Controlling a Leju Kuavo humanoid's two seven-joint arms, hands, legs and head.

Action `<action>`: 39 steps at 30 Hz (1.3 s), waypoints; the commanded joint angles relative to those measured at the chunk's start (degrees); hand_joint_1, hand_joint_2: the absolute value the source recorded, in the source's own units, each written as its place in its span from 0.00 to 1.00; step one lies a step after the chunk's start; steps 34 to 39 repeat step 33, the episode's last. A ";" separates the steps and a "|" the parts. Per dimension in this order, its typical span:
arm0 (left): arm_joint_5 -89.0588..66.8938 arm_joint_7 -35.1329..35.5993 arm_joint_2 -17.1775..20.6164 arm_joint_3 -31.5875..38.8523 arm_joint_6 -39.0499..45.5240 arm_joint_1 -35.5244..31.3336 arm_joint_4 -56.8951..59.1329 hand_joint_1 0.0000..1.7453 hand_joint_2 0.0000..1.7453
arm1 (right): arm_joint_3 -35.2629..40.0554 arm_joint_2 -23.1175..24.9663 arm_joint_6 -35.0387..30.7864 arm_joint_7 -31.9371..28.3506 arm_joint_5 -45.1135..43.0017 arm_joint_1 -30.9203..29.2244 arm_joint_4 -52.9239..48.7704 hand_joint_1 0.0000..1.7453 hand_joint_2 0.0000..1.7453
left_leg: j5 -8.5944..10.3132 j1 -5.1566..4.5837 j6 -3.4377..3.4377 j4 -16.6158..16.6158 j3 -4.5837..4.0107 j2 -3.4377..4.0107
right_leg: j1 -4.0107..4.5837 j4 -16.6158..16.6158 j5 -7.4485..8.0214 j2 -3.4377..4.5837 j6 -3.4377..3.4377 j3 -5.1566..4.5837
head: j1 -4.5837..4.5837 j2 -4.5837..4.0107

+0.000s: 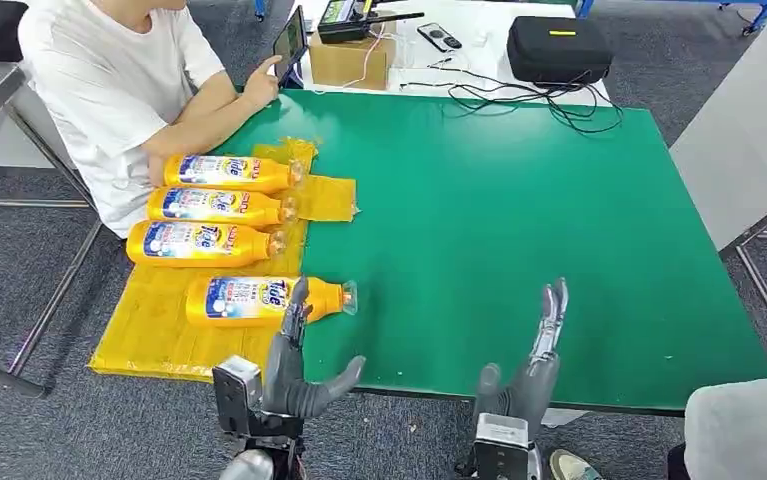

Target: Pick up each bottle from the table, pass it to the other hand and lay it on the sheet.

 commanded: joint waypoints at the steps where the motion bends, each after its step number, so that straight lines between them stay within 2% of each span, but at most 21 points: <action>1: -0.38 -0.28 0.83 -0.74 0.12 -1.46 7.99 0.00 1.00 | -4.60 1.97 -0.13 -0.20 -6.15 0.51 3.25 0.00 0.00 | -0.05 0.04 -0.06 -0.12 0.33 -0.04 | 0.06 -0.13 -0.07 -0.07 -0.13 0.36 | 0.00 0.00; 3: -0.38 -0.28 0.83 -0.74 0.12 -1.46 7.99 0.00 1.00 | -4.60 1.97 -0.13 -0.20 -6.15 0.51 3.25 0.00 0.00 | -0.06 0.04 -0.06 -0.10 0.30 0.01 | 0.06 -0.10 -0.07 -0.03 -0.13 0.31 | 0.00 0.00; 7: -0.68 -1.61 0.97 -1.28 2.14 -1.28 8.61 0.00 1.00 | -3.95 1.97 -0.13 -0.20 -11.56 0.55 7.22 0.00 0.00 | -0.10 0.07 -0.08 -0.12 0.40 -0.01 | 0.09 -0.13 -0.11 -0.05 -0.16 0.42 | 0.00 0.00; 9: 0.07 -2.58 0.43 -0.22 1.33 -0.80 8.31 0.00 1.00 | -0.29 -0.75 -0.13 -0.20 -10.57 0.26 10.23 0.00 0.00 | -0.04 0.03 -0.05 -0.12 0.27 0.03 | 0.05 -0.12 -0.04 0.01 -0.10 0.26 | 0.00 0.00; 11: 1.80 -3.17 -0.01 0.61 0.66 -0.74 7.47 0.00 1.00 | 1.93 -2.56 -0.13 -0.20 -14.10 0.44 10.91 0.00 0.00 | -0.08 0.09 -0.06 -0.13 0.34 0.09 | 0.10 -0.18 -0.03 0.05 -0.11 0.35 | 0.00 0.00; 12: 2.18 -3.20 -0.13 0.87 0.56 -0.70 7.05 0.00 1.00 | -0.21 -1.51 -0.13 -0.20 -12.63 0.16 13.07 0.00 1.00 | -0.04 0.05 -0.04 -0.08 0.21 0.04 | 0.06 -0.11 -0.02 0.02 -0.08 0.22 | -0.02 0.00; 14: 2.43 -4.45 -0.25 2.16 3.10 0.23 6.65 0.00 1.00 | -3.48 -0.88 -0.13 2.04 -5.55 -2.54 24.21 0.00 1.00 | -0.05 0.06 -0.04 -0.09 0.23 0.03 | 0.07 -0.12 -0.03 0.00 -0.09 0.25 | 0.00 0.00; 15: 1.62 -5.72 -0.29 2.35 4.87 0.32 6.87 0.00 1.00 | -3.83 -1.07 -0.13 1.61 -7.14 -3.43 26.93 0.00 1.00 | -0.08 0.09 -0.07 -0.20 0.50 0.10 | 0.11 -0.25 -0.03 0.06 -0.14 0.51 | -0.02 0.00; 16: -0.42 -7.87 -0.86 3.37 9.57 0.17 7.41 0.00 1.00 | -3.18 -1.84 -0.13 -0.20 -13.30 -4.98 30.50 0.00 1.00 | -0.04 0.09 -0.04 -0.17 0.32 0.11 | 0.10 -0.23 0.03 0.09 -0.09 0.34 | 0.00 0.00; 18: -4.06 -7.87 -1.37 3.63 13.50 -1.00 8.28 0.00 1.00 | -4.33 -1.93 -0.13 -0.20 -12.65 -5.41 29.39 0.00 1.00 | -0.07 0.11 -0.05 -0.18 0.45 0.21 | 0.13 -0.26 0.03 0.16 -0.12 0.47 | 0.00 0.00; 19: -4.40 -7.87 -1.54 3.66 13.56 -1.41 8.86 0.00 1.00 | -4.59 -1.66 -0.13 -0.20 -12.45 -5.32 28.50 0.00 1.00 | -0.01 0.06 -0.03 -0.12 0.23 0.08 | 0.07 -0.15 0.03 0.05 -0.08 0.24 | -0.04 0.00; 22: -3.43 -7.87 -1.92 3.45 10.24 -2.68 11.53 0.00 1.00 | -1.08 -2.64 -0.13 -0.20 -15.44 -4.74 24.47 0.00 1.00 | -0.03 0.06 -0.05 -0.10 0.31 -0.10 | 0.07 -0.13 -0.06 -0.11 -0.14 0.37 | 0.00 0.00; 24: -3.33 -7.87 -2.28 3.55 9.59 -2.80 12.16 0.00 1.00 | -1.89 -2.25 -0.13 -0.20 -12.04 -3.59 23.93 0.00 1.00 | -0.08 0.06 -0.05 -0.09 0.36 -0.05 | 0.08 -0.12 -0.07 -0.05 -0.14 0.41 | 0.00 0.00; 25: -3.14 -7.87 -2.32 3.59 9.08 -2.51 12.38 0.00 1.00 | -2.46 -2.17 -0.13 0.09 -7.73 -3.33 27.25 0.00 1.00 | -0.03 0.03 -0.03 -0.09 0.25 -0.10 | 0.03 -0.10 -0.05 -0.09 -0.10 0.30 | -0.02 0.00; 26: -4.50 -7.87 -1.85 3.79 9.77 -1.04 8.25 0.00 1.00 | 0.60 -3.94 1.18 1.68 -11.46 -3.42 28.34 0.00 1.00 | -0.02 0.04 -0.03 -0.08 0.19 -0.09 | 0.05 -0.09 -0.03 -0.08 -0.08 0.25 | 0.00 0.00; 28: -5.84 -7.87 -2.16 4.70 12.09 0.45 4.47 0.00 1.00 | 1.23 -4.85 -0.13 -0.20 -13.38 -2.44 27.68 0.00 1.00 | -0.05 0.05 -0.04 -0.11 0.28 -0.08 | 0.06 -0.13 -0.06 -0.08 -0.10 0.33 | 0.00 0.00; 30: -7.10 -7.87 -2.23 4.23 13.81 0.57 5.32 0.00 1.00 | 2.20 -5.25 -0.13 -0.20 -14.87 -1.90 26.72 0.00 1.00 | -0.08 0.07 -0.04 -0.05 0.23 -0.07 | 0.08 -0.09 -0.07 -0.08 -0.09 0.29 | 0.00 0.00; 33: -10.94 -7.87 -4.12 5.42 15.33 1.72 6.47 0.00 1.00 | 0.55 -3.71 -0.13 -0.20 -8.19 1.15 23.35 0.00 1.00 | -0.11 0.06 -0.05 -0.08 0.30 -0.11 | 0.08 -0.12 -0.11 -0.09 -0.12 0.38 | 0.00 0.00; 39: -10.94 -7.87 -4.12 5.42 15.33 1.72 6.47 0.00 1.00 | 0.55 -3.71 -0.13 -0.20 -8.19 1.15 23.35 0.00 1.00 | -0.11 0.06 -0.05 -0.08 0.30 -0.11 | 0.08 -0.12 -0.11 -0.09 -0.12 0.38 | 0.00 0.00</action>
